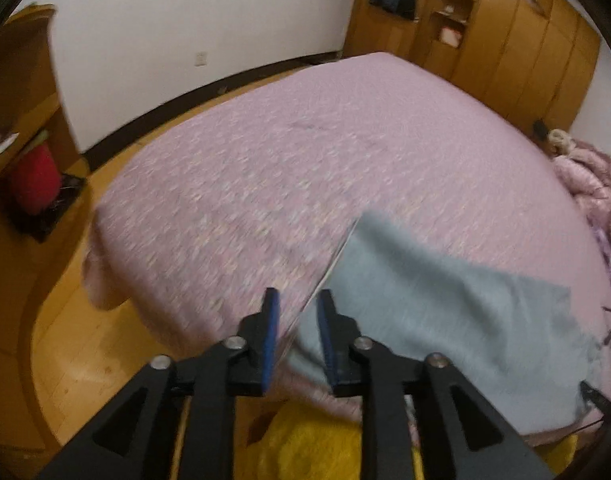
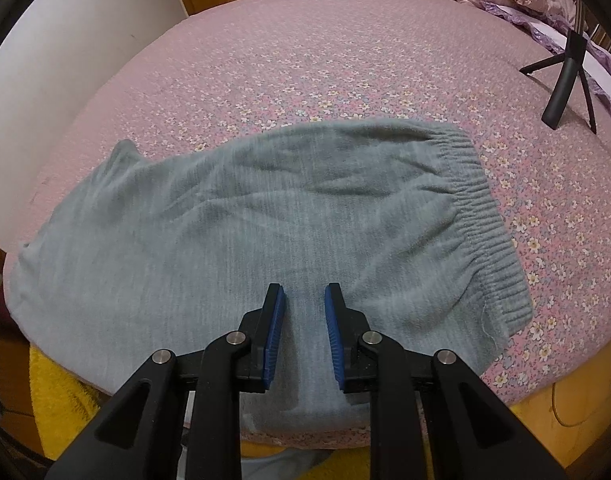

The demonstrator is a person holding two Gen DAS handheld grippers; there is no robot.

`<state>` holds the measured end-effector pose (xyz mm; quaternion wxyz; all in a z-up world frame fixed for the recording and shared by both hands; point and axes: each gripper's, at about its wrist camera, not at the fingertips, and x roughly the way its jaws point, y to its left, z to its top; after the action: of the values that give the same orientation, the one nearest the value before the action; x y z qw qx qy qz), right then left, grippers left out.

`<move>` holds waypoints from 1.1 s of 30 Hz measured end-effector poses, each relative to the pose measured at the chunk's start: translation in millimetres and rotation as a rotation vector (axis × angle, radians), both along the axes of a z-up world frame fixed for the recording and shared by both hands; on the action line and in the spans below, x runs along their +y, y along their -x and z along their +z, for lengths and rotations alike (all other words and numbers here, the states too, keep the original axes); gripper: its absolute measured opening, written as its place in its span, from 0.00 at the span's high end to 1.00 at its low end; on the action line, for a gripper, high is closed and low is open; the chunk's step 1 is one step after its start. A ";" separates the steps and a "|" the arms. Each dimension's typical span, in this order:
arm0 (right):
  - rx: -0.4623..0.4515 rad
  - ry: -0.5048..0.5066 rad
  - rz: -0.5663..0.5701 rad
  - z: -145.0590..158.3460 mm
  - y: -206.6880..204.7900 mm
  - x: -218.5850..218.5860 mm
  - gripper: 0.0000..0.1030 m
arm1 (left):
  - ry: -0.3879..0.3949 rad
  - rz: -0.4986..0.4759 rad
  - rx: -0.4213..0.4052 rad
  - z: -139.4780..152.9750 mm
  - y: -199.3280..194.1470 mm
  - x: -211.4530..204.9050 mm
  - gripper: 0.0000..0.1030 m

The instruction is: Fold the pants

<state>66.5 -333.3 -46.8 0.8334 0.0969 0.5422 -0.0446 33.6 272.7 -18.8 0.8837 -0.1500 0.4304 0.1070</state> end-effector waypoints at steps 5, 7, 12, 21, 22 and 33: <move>0.002 0.017 -0.005 0.3 0.5 3.1 0.78 | 0.110 -0.135 -0.007 -7.7 -48.9 2.6 0.61; 0.004 0.018 -0.007 0.8 0.8 3.2 0.78 | 0.106 -0.173 -0.011 -12.3 -63.2 -1.6 0.61; 0.008 0.017 -0.010 2.2 0.1 3.6 0.78 | 0.089 -0.211 -0.009 -25.7 -86.3 -13.0 0.61; 0.002 0.028 -0.003 1.4 0.6 3.8 0.78 | 0.156 -0.234 -0.040 -36.3 -98.8 -8.0 0.78; 0.000 0.028 -0.003 1.5 1.1 4.0 0.77 | 0.166 -0.239 -0.046 -37.2 -99.3 -4.4 0.87; 0.003 0.037 0.005 1.8 2.7 4.7 0.77 | -0.134 -0.102 -0.052 -22.8 -87.0 -11.8 0.93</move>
<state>63.8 -328.6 -45.0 0.8345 0.0802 0.5426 -0.0528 120.7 260.9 -41.6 0.9069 -0.0712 0.4063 0.0863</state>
